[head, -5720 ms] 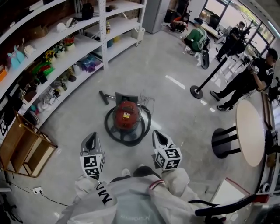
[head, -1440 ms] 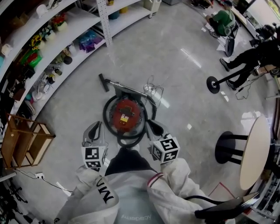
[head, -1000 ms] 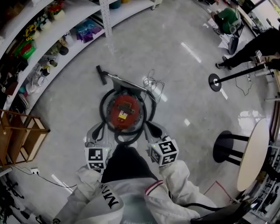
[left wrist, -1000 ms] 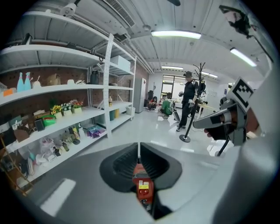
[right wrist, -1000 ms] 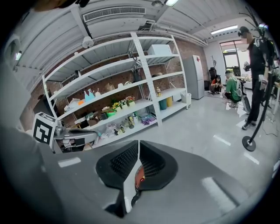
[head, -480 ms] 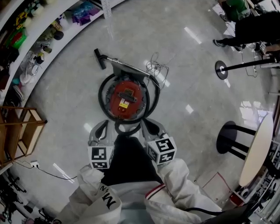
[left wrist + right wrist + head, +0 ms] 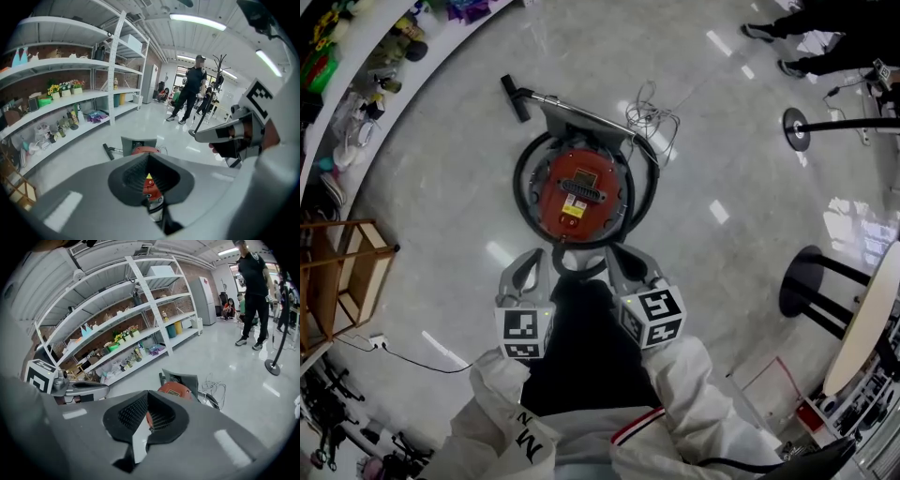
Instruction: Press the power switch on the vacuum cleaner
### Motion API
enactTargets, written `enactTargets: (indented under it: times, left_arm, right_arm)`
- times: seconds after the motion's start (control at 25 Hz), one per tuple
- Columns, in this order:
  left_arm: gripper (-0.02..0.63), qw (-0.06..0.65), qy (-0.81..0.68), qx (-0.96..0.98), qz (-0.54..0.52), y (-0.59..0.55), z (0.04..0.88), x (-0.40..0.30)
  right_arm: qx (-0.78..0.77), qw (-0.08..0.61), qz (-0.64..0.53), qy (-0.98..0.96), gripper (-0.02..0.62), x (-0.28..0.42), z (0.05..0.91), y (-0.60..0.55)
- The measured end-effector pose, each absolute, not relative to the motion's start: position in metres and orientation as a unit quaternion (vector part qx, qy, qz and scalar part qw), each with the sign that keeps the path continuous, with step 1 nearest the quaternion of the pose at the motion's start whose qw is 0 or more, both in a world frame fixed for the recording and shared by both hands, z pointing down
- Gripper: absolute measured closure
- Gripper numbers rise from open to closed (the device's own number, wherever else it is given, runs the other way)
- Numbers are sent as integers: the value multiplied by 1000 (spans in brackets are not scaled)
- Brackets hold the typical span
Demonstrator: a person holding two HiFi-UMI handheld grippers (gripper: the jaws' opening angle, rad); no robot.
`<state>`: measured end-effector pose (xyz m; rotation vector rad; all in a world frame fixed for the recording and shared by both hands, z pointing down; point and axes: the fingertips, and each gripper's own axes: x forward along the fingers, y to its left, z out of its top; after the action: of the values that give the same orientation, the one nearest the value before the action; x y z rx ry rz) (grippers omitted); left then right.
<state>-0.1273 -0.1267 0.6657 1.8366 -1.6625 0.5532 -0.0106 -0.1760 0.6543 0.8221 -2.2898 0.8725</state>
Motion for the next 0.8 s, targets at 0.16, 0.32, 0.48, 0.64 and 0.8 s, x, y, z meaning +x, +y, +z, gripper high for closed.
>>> enactTargets:
  times: [0.16, 0.32, 0.48, 0.64, 0.8]
  left_arm:
    - [606, 304, -619, 692, 213, -126, 685, -124]
    - [606, 309, -619, 690, 213, -129, 699, -124]
    - [606, 311, -620, 690, 208, -134, 708, -124]
    - [606, 314, -620, 688, 208, -139, 720, -125]
    - [606, 321, -624, 682, 203, -145, 732, -126]
  right_arm:
    - [298, 282, 326, -852, 594, -15, 675, -174]
    - [285, 289, 324, -855, 594, -21, 689, -172]
    - [283, 294, 322, -854, 594, -24, 700, -175]
    - [276, 295, 321, -857, 594, -31, 706, -178]
    - [269, 305, 319, -856, 594, -35, 720, -178]
